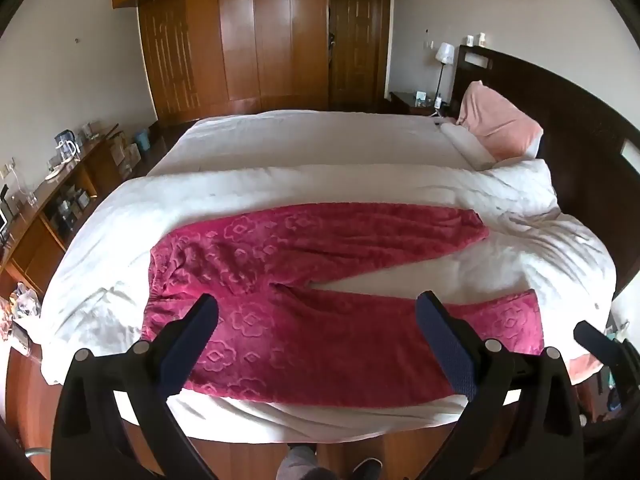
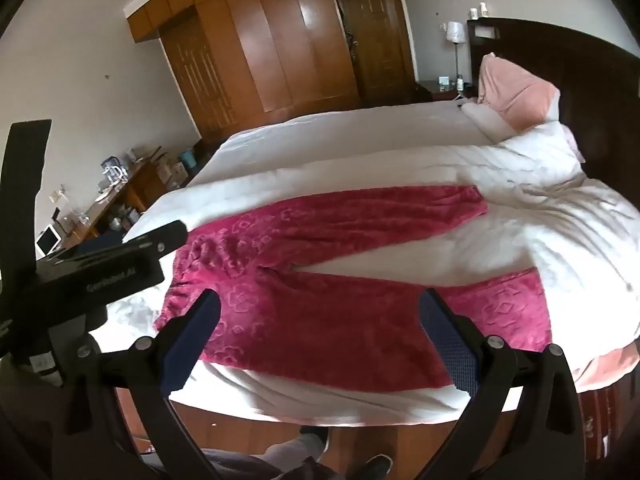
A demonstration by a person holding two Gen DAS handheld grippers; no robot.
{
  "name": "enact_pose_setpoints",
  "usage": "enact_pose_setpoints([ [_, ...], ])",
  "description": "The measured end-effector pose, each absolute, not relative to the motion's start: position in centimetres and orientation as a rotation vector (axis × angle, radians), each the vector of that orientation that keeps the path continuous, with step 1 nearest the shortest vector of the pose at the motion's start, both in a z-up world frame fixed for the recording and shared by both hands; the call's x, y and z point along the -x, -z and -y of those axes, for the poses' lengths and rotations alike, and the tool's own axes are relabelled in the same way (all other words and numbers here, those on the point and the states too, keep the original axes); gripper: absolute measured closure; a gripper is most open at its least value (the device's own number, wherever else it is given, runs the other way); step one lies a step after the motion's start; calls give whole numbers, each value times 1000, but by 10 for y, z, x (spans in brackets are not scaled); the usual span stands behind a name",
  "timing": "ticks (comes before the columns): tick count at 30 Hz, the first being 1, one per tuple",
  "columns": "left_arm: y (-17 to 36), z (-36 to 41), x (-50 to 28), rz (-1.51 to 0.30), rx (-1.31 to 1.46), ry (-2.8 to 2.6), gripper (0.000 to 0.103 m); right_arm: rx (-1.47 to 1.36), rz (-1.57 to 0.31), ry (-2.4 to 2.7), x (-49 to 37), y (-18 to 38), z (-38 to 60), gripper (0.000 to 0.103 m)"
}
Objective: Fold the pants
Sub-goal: 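Move both grippers toward the waistband of the magenta fleece pants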
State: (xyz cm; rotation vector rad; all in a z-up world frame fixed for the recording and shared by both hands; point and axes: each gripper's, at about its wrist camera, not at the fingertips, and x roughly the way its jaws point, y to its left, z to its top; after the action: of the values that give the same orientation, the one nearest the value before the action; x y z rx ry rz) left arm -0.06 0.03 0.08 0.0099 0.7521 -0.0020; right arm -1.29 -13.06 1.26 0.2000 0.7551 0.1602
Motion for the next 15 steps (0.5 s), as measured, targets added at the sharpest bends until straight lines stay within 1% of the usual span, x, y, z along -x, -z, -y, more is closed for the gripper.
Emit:
enact_pose_setpoints([
  [6,-4,-3,9,-726,-33,9,5,-278,-791,-108,1,-5,145,3],
  [7,3,-5,17,-745,-23,11,5,-285,-794,-99,-2,-6,150,3],
  [8,6,0,2,-779,-24,6,5,-196,-768,-100,6,-16,157,3],
  [9,8,11,-7,-795,-46,-2,5,-193,-758,-100,8,-21,160,3],
  [15,12,13,-11,-808,-60,-8,5,-175,-764,-70,3,-19,155,3],
])
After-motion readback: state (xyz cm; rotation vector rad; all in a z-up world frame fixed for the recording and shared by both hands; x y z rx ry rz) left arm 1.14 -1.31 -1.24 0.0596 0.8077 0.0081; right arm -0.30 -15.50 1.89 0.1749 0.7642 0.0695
